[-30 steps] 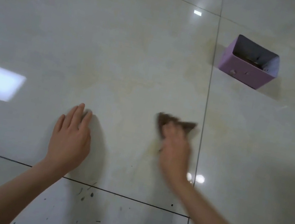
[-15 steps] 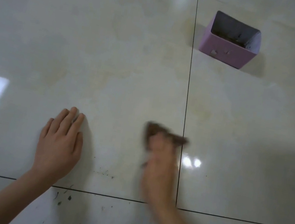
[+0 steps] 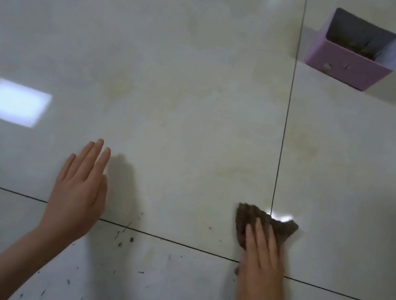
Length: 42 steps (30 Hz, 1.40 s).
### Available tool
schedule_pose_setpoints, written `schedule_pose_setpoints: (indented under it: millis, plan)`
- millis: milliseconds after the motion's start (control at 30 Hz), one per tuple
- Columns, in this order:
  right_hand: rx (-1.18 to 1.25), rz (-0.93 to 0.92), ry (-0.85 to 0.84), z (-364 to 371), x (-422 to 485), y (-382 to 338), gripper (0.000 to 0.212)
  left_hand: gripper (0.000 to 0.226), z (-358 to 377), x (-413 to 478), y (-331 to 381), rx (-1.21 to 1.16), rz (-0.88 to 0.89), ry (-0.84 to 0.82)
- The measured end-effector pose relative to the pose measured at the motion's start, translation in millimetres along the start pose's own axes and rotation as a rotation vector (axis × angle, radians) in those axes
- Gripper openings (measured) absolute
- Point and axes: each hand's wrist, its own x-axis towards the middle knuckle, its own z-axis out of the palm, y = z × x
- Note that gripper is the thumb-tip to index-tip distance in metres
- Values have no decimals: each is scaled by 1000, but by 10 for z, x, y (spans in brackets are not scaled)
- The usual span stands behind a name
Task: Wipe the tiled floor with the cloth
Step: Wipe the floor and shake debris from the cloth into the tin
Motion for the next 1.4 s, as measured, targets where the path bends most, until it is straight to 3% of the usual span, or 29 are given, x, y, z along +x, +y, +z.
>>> schedule_pose_setpoints:
  millis: [67,233,333,400,467,567,633,667,800,900,1000,1033,1100,1200,1267,1333,1400]
  plan:
    - [38,4,18,180,62,-547,59,53,97,-129,-28,2,-19,1]
    - [62,-284,48,276,548,-1914,61,52,146,-399,-192,2,-85,60]
    - [56,-571,-144,221,811,-1944,59,57,75,-569,-339,37,-154,80]
    - [49,-664,-150,96,791,-1460,58,59,51,-696,-470,57,-193,51]
    - [32,-541,-74,-13,571,-685,53,63,52,-820,-573,73,-211,36]
    - [52,-155,-36,-226,87,304,48,68,80,-1041,-651,104,-264,11]
    - [42,82,16,-158,-85,231,55,71,111,-1175,-681,89,-309,6]
    - [9,109,81,-30,-155,8,54,71,137,-1224,-674,85,-320,3]
    - [43,-273,22,327,-189,-1464,56,69,198,-1254,-653,81,-348,1]
    - [148,-461,-21,377,146,-2293,58,67,211,-1232,-659,112,-337,-3]
    - [41,-775,-120,307,798,-2293,58,65,218,-1236,-671,128,-336,-17]
    - [60,-798,-132,261,1030,-2111,60,65,222,-1239,-675,126,-334,-26]
    - [74,-654,-91,93,1410,-1611,62,63,222,-1239,-688,134,-332,-23]
    - [85,-279,30,-66,1721,-828,54,62,218,-1229,-653,134,-331,-23]
    - [105,-81,65,-64,1609,-895,53,62,202,-1225,-644,110,-334,-25]
    - [110,-126,64,96,1226,-1382,62,62,179,-1235,-654,37,-336,-30]
    - [141,-353,13,332,629,-1954,62,59,140,-1239,-707,-141,-316,-16]
